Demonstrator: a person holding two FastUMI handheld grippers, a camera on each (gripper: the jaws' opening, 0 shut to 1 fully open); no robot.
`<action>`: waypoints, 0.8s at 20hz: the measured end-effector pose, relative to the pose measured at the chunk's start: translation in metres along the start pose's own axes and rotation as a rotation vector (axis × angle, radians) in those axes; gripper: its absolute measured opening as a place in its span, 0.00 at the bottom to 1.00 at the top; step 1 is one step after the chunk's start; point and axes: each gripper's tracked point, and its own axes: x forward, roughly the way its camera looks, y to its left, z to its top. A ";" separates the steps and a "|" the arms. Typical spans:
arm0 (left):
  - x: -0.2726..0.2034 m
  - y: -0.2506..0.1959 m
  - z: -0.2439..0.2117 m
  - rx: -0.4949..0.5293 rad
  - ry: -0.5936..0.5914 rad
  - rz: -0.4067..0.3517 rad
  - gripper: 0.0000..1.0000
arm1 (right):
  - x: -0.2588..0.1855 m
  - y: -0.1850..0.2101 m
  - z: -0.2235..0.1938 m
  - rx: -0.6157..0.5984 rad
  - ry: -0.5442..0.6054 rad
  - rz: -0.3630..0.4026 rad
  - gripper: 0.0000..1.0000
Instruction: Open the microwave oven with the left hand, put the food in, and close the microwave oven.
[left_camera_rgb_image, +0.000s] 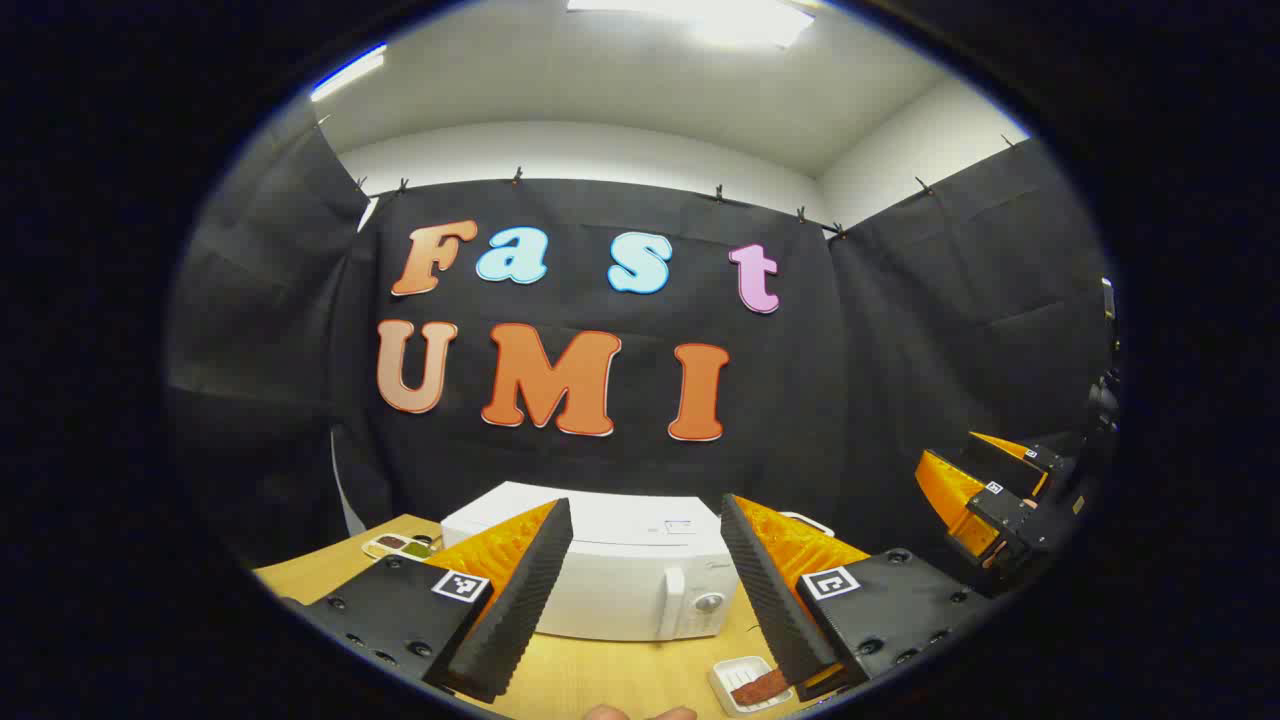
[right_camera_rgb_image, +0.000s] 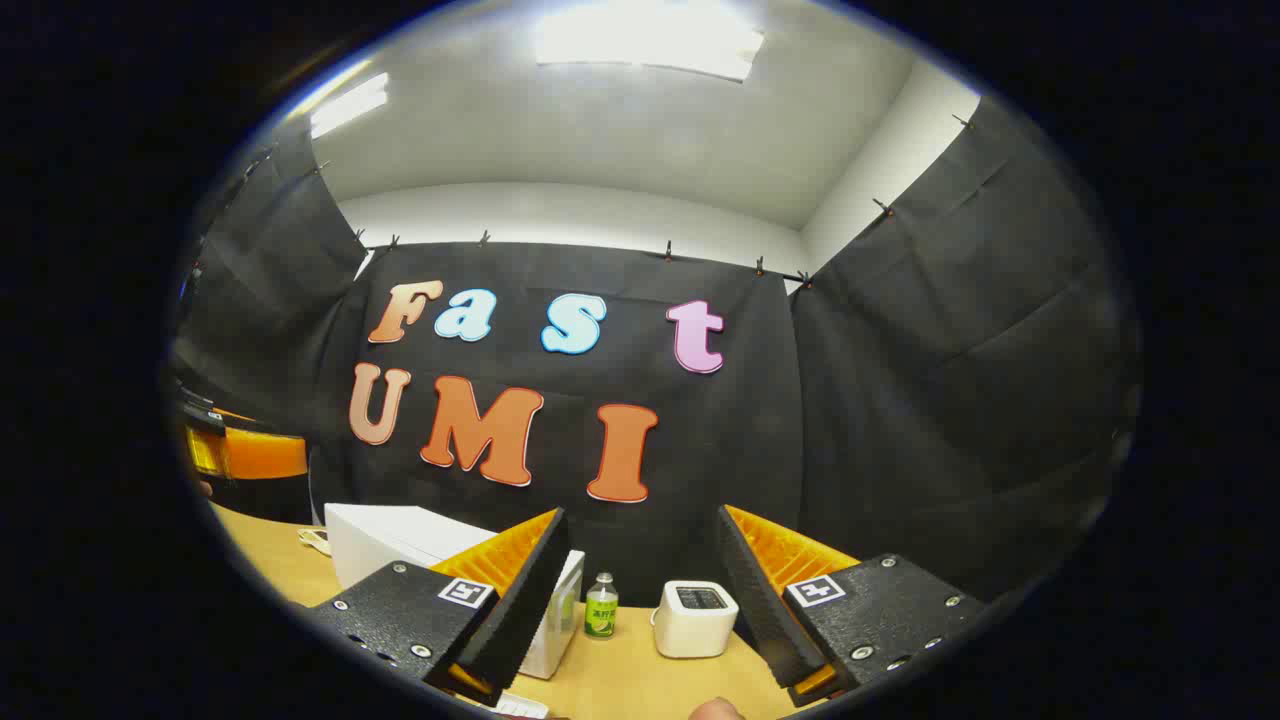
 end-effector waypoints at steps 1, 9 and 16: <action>-0.002 0.013 0.006 0.015 -0.010 0.019 0.96 | -0.001 0.002 -0.001 0.003 0.016 -0.002 0.91; -0.003 0.091 0.018 0.105 -0.007 0.135 0.97 | -0.001 0.015 0.011 0.015 0.040 0.025 0.90; 0.000 0.110 0.036 0.144 -0.051 0.165 0.97 | 0.004 0.013 0.028 0.044 0.039 0.026 0.90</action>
